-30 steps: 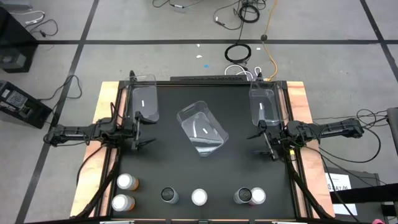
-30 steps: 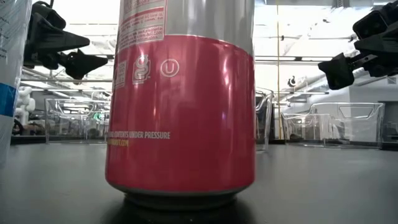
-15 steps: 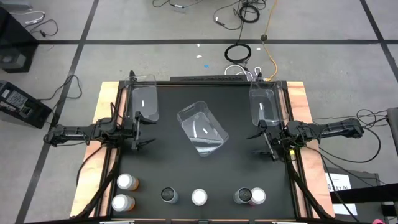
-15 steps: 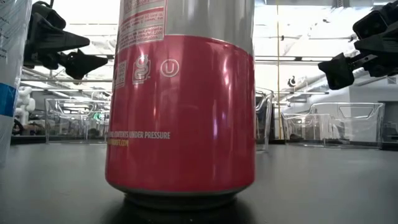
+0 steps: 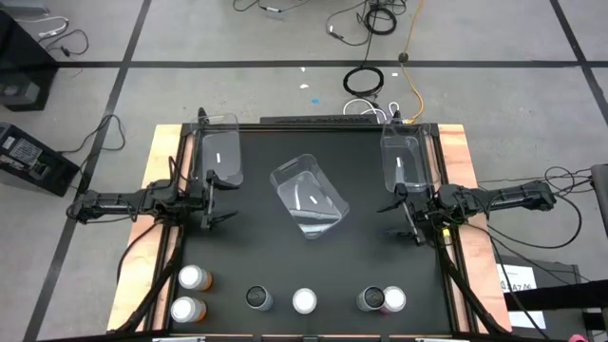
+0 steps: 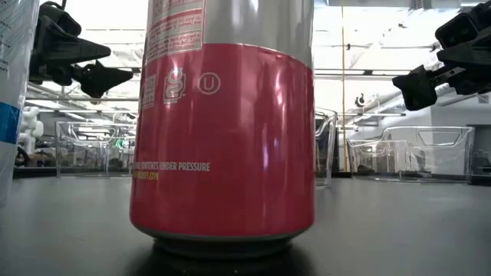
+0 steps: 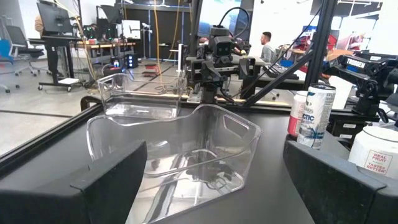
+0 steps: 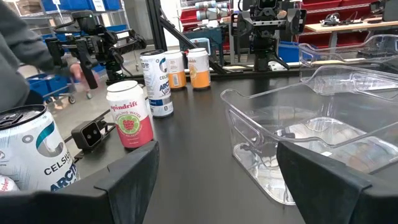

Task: Sort soda cans

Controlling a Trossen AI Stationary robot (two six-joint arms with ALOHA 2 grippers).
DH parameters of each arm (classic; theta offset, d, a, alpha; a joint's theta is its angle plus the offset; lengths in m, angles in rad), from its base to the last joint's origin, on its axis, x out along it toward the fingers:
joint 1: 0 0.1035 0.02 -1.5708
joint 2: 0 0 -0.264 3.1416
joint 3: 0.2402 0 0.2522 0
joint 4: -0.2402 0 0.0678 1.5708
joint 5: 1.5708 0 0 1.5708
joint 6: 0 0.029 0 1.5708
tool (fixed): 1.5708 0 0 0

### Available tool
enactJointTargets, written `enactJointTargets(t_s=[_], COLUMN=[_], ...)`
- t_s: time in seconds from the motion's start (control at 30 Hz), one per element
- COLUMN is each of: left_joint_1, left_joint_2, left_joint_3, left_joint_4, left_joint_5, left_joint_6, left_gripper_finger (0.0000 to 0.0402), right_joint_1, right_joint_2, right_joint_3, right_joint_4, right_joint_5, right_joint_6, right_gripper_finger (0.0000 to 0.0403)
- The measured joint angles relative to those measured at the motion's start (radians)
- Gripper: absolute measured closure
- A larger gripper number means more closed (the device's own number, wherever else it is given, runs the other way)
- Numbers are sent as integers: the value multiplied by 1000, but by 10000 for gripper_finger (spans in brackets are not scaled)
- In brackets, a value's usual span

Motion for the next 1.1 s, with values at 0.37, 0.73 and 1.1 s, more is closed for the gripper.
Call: enactJointTargets(t_s=[0.37, 0.73, 1.1], left_joint_1=[0, 0, 0], left_joint_2=[0, 0, 0], left_joint_3=[0, 0, 0], left_joint_4=[0, 66, 97], left_joint_5=[0, 0, -25], left_joint_6=[0, -80, -466], left_gripper_finger=[16, 16, 16], right_joint_1=[0, 0, 0], right_joint_2=[0, 0, 0], right_joint_3=[0, 0, 0], right_joint_4=[0, 0, 0], right_joint_5=[0, 0, 0], right_joint_6=[0, 0, 0], right_gripper_finger=[85, 85, 85])
